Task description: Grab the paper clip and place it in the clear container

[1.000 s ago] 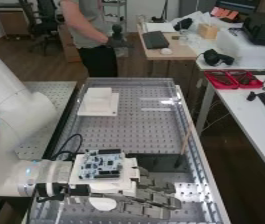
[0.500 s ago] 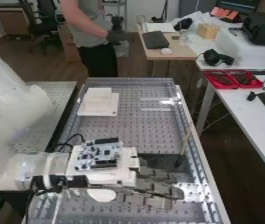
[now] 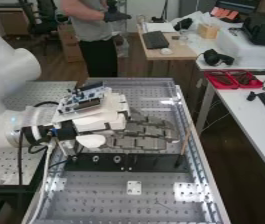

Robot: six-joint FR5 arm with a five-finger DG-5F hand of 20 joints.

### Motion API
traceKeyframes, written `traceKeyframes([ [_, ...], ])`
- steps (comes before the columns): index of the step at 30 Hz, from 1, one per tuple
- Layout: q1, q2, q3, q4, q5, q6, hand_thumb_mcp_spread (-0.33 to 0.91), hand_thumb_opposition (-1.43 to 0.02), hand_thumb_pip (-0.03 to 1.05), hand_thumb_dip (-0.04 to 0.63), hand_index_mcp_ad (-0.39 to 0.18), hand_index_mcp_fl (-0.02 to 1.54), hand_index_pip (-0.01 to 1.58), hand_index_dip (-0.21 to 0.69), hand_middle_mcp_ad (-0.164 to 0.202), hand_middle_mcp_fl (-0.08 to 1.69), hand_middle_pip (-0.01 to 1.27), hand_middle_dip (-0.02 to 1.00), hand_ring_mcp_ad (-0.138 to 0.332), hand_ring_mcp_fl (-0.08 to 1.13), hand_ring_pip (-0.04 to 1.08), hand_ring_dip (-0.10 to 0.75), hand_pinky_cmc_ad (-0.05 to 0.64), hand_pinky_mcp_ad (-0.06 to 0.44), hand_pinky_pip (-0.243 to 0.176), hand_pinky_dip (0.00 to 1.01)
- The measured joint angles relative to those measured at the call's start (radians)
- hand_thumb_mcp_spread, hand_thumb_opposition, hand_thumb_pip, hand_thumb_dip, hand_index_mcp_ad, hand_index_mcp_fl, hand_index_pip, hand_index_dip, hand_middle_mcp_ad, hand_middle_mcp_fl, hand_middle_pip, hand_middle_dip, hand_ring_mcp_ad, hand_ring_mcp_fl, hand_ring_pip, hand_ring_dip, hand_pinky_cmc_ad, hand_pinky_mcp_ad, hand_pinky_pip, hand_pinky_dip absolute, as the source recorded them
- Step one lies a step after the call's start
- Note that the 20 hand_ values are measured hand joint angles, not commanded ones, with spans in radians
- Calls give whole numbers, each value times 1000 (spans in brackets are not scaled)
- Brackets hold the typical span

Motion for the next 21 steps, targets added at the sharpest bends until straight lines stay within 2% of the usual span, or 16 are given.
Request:
traceKeyframes([
  [4, 81, 65, -59, 14, 74, 22, 609, -960, 435, 250, -138, 859, 1115, 87, -28, 396, 119, 157, 101, 194, 101, 12, 375, 120, 12, 152],
  [10, 206, 114, -114, 25, 180, 39, 609, -969, 435, 253, -138, 867, 1089, 99, -24, 394, 119, 157, 106, 192, 101, 12, 379, 126, 19, 154],
  [21, 423, 114, -130, 18, 346, 58, 609, -969, 429, 253, -134, 888, 1073, 122, -26, 398, 119, 157, 108, 192, 101, 12, 379, 129, 19, 154],
])
